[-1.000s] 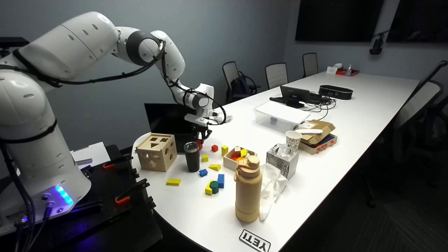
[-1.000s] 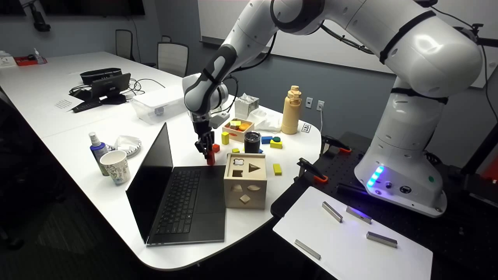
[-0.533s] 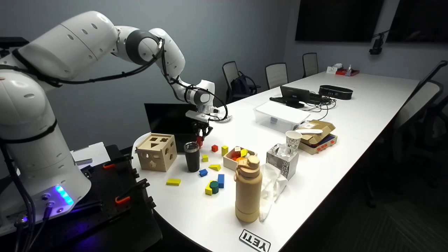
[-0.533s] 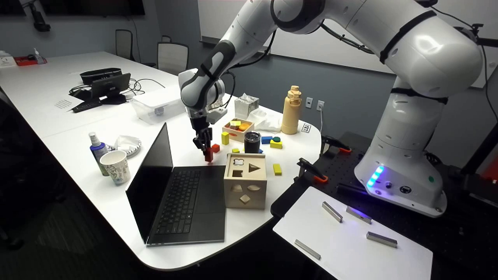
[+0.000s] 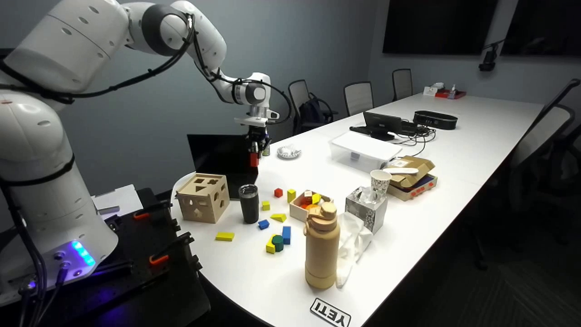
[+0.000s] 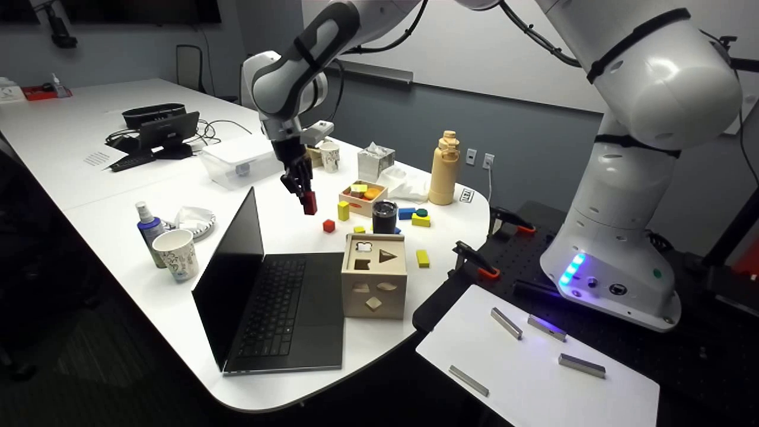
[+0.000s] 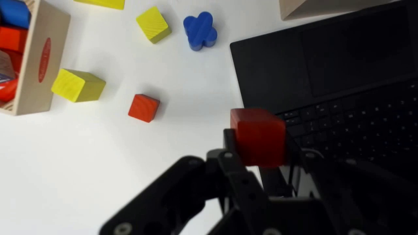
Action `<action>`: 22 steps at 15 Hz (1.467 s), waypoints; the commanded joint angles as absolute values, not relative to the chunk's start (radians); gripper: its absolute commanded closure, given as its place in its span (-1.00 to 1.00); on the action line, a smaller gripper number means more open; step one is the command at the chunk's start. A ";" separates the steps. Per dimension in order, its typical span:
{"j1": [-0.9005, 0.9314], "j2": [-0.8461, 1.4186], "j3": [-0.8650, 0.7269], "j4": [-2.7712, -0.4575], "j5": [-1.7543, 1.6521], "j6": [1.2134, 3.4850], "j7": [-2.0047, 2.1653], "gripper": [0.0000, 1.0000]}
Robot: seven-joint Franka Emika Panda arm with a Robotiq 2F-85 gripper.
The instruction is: Put the red block into the shape sorting box
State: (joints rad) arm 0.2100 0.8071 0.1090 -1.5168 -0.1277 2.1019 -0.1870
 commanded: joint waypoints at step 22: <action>0.223 0.274 0.225 -2.323 0.015 2.354 -0.062 0.83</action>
